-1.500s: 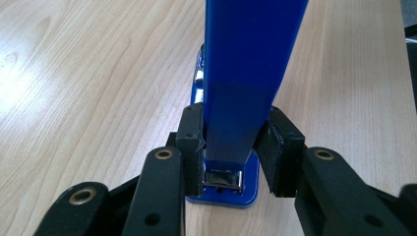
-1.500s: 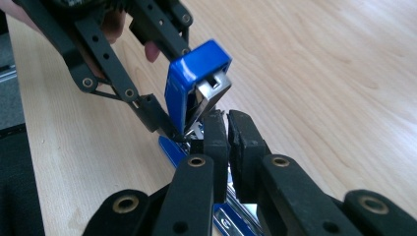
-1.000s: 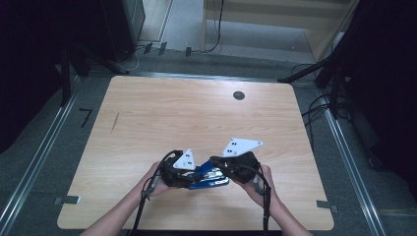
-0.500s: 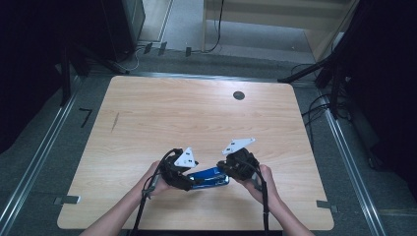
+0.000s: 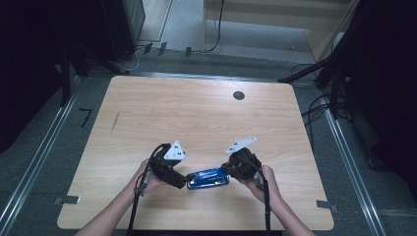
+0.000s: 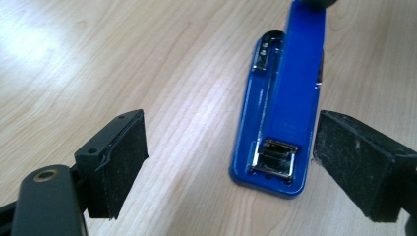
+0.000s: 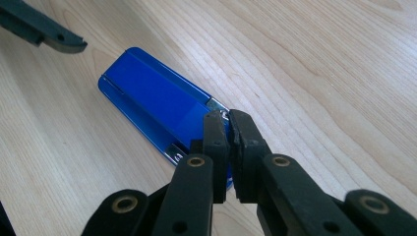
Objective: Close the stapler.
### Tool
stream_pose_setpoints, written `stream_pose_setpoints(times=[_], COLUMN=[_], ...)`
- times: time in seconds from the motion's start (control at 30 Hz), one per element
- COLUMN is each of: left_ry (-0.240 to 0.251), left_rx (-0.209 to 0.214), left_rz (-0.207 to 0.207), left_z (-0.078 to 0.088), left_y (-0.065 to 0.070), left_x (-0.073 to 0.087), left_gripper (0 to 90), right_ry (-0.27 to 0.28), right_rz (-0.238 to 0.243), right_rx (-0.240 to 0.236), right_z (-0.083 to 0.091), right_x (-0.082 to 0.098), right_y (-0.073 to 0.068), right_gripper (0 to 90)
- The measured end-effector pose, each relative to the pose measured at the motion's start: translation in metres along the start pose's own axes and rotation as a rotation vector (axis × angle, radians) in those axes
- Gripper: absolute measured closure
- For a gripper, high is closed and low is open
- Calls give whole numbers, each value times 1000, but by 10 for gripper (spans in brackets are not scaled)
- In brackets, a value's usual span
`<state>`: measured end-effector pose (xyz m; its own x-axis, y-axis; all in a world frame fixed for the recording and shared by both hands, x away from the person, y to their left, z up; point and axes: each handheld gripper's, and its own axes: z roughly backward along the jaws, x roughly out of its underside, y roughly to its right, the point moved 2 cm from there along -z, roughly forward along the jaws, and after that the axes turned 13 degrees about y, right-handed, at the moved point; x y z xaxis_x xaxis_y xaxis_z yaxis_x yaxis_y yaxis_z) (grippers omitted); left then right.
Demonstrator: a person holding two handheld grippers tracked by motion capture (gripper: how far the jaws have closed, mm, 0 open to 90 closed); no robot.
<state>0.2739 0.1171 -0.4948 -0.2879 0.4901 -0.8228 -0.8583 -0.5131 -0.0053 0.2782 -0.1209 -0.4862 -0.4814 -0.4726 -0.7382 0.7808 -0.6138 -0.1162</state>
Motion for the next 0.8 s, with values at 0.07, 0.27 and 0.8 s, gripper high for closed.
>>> stream_pose_setpoints(times=[0.07,0.27,0.8], left_ry=[5,2,41], left_rx=[-6,-30,-149], left_rz=[10,22,85], left_z=[2,6,23], left_y=[-2,-7,-15], left_x=[1,2,-1], left_gripper=[125,107,38], right_ry=[0,-7,150], right_rz=[-1,-24,-12], right_rx=[2,-7,64], right_z=[0,-1,25], right_x=[0,3,-4], right_y=[0,2,18], right_gripper=[883,900,352])
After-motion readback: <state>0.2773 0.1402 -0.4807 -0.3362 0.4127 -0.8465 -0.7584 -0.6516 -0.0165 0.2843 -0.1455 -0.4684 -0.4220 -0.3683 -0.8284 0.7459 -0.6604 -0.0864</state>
